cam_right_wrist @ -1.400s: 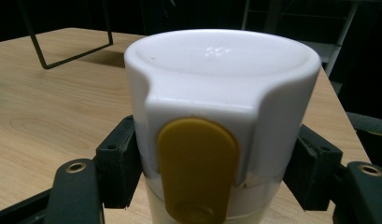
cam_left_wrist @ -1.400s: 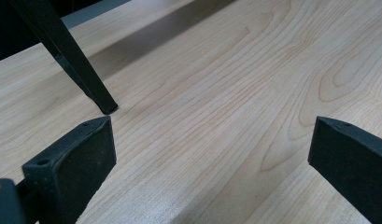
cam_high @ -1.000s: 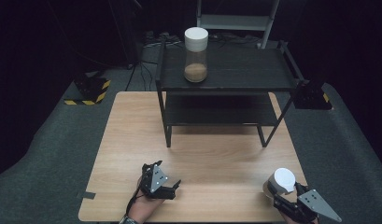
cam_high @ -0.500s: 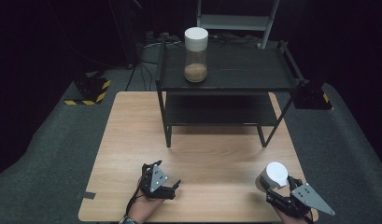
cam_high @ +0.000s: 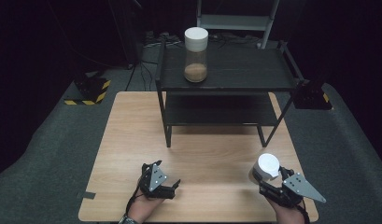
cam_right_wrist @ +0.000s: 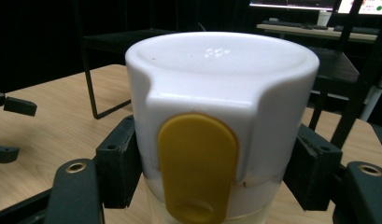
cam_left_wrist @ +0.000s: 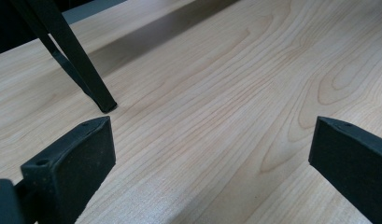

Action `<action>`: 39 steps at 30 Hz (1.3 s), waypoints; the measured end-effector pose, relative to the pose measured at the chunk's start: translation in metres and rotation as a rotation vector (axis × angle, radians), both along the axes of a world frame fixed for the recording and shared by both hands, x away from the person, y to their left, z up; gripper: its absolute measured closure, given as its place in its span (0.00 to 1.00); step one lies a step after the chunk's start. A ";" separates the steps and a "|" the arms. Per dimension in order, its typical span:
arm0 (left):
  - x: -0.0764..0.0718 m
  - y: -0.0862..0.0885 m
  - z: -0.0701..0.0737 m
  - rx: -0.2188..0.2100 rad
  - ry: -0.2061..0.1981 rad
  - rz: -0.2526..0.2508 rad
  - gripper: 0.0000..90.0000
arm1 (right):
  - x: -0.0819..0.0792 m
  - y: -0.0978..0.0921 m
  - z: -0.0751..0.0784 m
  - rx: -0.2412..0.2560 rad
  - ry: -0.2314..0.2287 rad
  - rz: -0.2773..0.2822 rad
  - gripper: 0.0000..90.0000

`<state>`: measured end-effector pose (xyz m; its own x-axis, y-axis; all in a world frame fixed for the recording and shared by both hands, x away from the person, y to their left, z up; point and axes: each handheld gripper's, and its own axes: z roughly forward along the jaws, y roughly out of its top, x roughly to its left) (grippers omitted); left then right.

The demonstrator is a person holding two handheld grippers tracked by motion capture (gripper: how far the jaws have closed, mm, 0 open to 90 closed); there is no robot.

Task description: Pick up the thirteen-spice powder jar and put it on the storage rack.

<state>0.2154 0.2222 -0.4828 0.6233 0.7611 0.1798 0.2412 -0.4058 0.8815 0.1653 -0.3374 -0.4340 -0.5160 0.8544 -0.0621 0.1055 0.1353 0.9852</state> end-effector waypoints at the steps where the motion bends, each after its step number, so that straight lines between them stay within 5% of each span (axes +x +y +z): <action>1: 0.000 0.000 0.000 0.000 0.000 -0.001 0.01 | 0.003 0.001 0.003 -0.003 -0.005 0.008 0.33; 39: 0.001 0.002 0.000 0.009 -0.008 -0.032 0.01 | 0.048 0.024 0.091 0.026 -0.102 0.071 0.33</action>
